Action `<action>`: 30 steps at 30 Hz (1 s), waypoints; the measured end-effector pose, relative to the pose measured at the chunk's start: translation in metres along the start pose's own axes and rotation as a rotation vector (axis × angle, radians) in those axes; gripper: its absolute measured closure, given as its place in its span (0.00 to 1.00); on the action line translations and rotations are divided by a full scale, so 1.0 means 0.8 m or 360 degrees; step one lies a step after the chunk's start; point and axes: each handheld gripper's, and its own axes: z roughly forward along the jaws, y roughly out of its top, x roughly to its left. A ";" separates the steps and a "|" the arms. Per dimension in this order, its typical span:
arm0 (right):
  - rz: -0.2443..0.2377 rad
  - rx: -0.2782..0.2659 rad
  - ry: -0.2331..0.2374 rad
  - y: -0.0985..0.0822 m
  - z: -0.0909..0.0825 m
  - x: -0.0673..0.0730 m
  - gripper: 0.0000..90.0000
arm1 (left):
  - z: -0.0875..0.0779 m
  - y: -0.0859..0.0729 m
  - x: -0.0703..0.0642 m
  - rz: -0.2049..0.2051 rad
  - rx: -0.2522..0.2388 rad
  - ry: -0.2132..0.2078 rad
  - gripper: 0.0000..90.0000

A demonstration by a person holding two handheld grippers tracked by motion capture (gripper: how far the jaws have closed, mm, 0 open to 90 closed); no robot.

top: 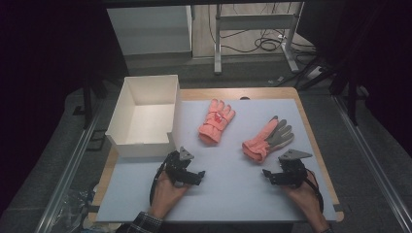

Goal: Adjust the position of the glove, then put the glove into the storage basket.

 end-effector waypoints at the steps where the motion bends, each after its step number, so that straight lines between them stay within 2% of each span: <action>1: 0.0000 0.0000 0.0000 0.000 0.000 0.000 0.19 | 0.000 0.000 0.000 0.0001 0.0000 0.0000 0.02; 8: 0.0004 0.0000 -0.0001 0.000 0.000 0.000 0.20 | 0.000 0.000 0.000 0.0002 0.0000 0.0000 0.02; 15: 0.0027 -0.0009 0.0000 0.000 -0.004 -0.003 0.24 | 0.000 0.000 0.001 0.0010 0.0007 0.0001 0.02; 16: 0.0058 -0.0010 0.0006 0.000 -0.006 -0.005 0.24 | 0.000 0.000 0.001 0.0010 0.0007 0.0000 0.02; 22: 0.0094 -0.0020 -0.0002 0.003 -0.013 -0.012 0.25 | 0.000 0.000 0.001 0.0011 0.0007 0.0001 0.02; 26: 0.0149 -0.0062 -0.0001 0.010 -0.025 -0.021 0.31 | 0.000 0.000 0.001 0.0012 0.0007 0.0001 0.02; 30: 0.0160 -0.0078 -0.0009 0.017 -0.031 -0.026 0.35 | 0.000 0.000 0.001 0.0012 0.0007 0.0001 0.02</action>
